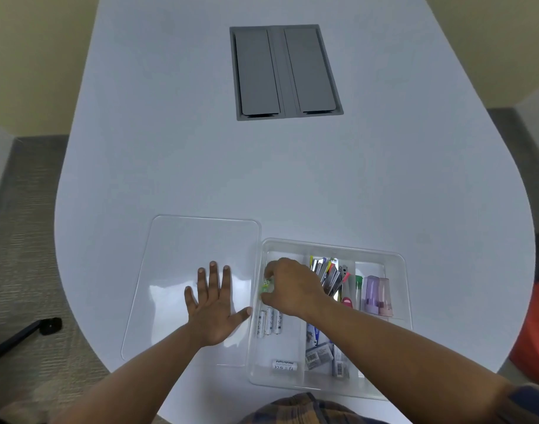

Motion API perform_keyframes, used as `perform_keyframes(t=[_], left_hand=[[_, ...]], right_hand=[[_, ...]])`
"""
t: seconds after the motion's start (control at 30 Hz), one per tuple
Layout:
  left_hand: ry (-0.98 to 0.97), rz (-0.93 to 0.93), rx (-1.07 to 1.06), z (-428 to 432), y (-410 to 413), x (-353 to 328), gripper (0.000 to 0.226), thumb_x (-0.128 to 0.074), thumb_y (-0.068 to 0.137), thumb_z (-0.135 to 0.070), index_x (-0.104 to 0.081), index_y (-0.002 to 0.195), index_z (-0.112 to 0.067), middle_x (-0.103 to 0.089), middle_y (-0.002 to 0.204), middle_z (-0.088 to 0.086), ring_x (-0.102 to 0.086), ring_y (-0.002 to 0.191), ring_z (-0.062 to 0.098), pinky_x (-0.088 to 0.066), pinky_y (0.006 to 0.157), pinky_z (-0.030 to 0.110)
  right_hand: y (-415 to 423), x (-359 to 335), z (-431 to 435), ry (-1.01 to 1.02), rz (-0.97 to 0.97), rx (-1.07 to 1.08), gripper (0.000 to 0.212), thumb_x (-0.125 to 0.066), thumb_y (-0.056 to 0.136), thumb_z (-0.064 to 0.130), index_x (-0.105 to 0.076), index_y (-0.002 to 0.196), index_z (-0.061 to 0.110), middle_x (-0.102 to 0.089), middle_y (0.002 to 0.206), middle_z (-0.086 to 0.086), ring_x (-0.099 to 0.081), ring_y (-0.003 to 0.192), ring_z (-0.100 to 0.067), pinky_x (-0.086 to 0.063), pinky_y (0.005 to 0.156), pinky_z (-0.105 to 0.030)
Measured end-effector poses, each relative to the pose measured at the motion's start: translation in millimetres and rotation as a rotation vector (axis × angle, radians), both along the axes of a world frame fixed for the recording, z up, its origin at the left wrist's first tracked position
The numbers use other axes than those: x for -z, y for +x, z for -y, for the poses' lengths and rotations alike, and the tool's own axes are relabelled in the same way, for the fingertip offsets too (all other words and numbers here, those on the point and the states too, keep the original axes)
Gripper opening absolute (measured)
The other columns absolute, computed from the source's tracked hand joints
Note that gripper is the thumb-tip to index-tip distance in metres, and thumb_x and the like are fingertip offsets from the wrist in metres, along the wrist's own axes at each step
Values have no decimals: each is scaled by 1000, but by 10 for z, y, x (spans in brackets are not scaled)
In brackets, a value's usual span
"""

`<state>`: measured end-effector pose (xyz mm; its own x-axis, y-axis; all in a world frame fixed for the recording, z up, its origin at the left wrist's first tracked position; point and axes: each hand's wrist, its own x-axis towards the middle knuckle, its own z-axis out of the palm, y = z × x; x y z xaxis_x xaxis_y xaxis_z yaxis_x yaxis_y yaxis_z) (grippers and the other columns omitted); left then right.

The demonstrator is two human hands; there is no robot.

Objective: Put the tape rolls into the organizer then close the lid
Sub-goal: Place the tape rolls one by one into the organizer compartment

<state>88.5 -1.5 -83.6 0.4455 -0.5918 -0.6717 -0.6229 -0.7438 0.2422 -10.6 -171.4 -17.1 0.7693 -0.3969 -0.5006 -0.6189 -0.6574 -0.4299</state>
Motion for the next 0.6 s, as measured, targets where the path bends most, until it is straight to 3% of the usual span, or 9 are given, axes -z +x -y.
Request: perform_keyframes(t=[0.13,0.43,0.6], left_hand=[[6,3,-3,1,-1,-12,105,-28,83,-77,45,130,-19,55,136,1,48,129,27,14,111,60],[-1,-6,-3,-3,0,-18,104,-29,82,-77,45,130,-21,55,137,0,48,129,27,15,111,60],[-7,-23,-2,-11,4,-13,104,-29,81,-78,45,130,-23,56,136,-1,53,124,25,17,110,60]], right_hand=[[6,-15,54,62,38,86,17,-68,76,35,-61,87,24,-67,93,1,-62,90,-22,-53,77,-35],[-1,-31,215,172,-59,-99,29,-62,76,-1,-70,102,11,-66,111,-7,-60,104,-22,-52,86,-31],[-17,-69,254,55,101,8,20,-58,80,11,-70,96,14,-71,95,-7,-63,91,-24,-53,79,-33]])
